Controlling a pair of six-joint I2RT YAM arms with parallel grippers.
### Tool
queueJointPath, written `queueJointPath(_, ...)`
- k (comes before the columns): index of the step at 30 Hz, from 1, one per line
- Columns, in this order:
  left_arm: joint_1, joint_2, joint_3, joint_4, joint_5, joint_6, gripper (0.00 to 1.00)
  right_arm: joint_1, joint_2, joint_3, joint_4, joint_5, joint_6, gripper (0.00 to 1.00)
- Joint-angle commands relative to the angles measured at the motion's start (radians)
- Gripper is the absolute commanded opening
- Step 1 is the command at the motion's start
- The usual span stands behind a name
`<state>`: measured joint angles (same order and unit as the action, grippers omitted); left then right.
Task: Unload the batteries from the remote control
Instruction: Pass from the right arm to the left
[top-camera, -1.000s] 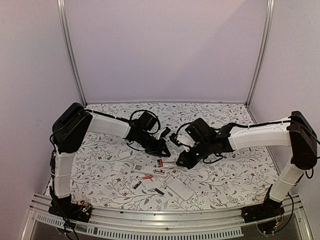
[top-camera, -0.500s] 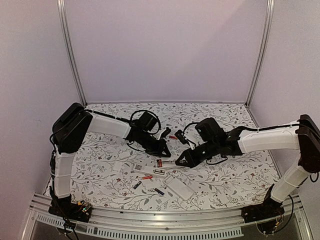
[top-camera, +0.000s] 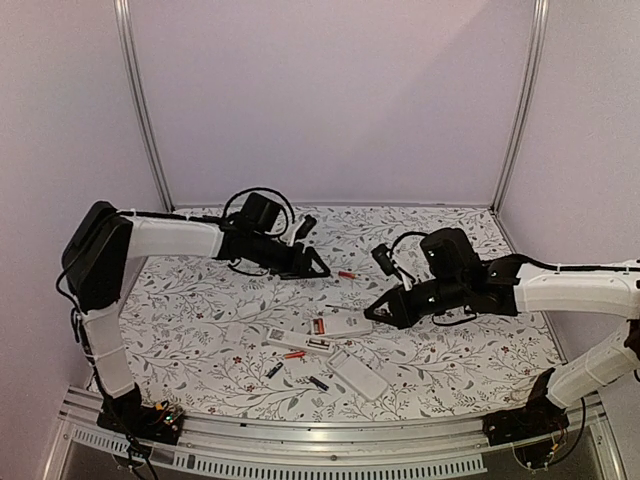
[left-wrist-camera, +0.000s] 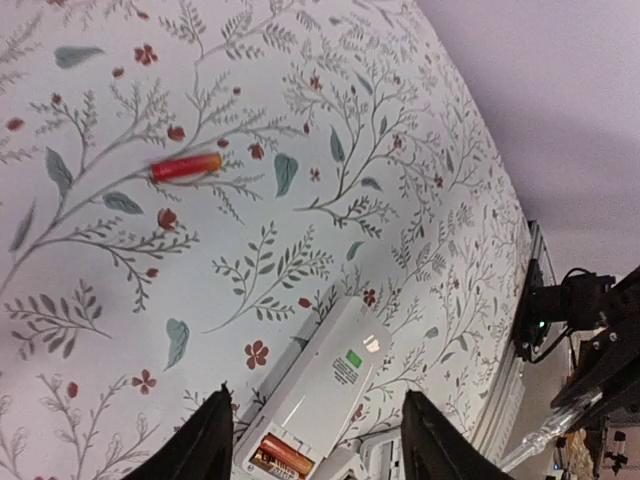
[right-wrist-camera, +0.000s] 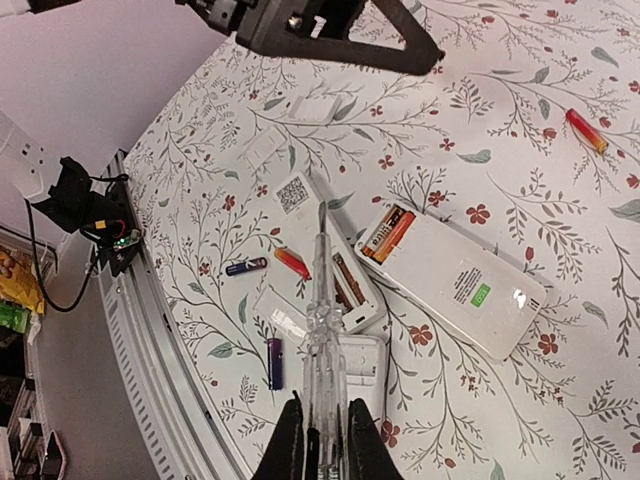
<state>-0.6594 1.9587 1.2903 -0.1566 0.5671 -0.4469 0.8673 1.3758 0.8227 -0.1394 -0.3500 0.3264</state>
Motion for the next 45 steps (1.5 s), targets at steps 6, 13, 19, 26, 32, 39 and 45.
queueJointPath(6, 0.058, -0.304, -0.161, 0.189, 0.148, -0.12, 0.65, -0.007, -0.127, -0.029, 0.146, 0.056, -0.026, 0.0)
queueJointPath(13, 0.048, -0.375, -0.292, 0.346, 0.328, -0.308, 0.67, -0.005, -0.14, 0.017, 0.205, 0.004, -0.11, 0.0)
queueJointPath(19, 0.015, -0.373, -0.288, 0.378, 0.42, -0.319, 0.64, -0.005, -0.109, 0.054, 0.221, -0.038, -0.139, 0.0)
queueJointPath(26, -0.002, -0.365, -0.292, 0.455, 0.471, -0.37, 0.45, -0.004, -0.081, 0.065, 0.243, -0.086, -0.137, 0.0)
queueJointPath(32, -0.002, -0.365, -0.324, 0.58, 0.507, -0.448, 0.32, -0.003, -0.067, 0.069, 0.245, -0.104, -0.136, 0.0)
queueJointPath(39, -0.002, -0.367, -0.343, 0.592, 0.519, -0.456, 0.18, -0.003, -0.06, 0.072, 0.245, -0.097, -0.134, 0.0)
queueJointPath(45, -0.002, -0.378, -0.362, 0.602, 0.517, -0.457, 0.0, -0.005, -0.055, 0.07, 0.252, -0.078, -0.121, 0.0)
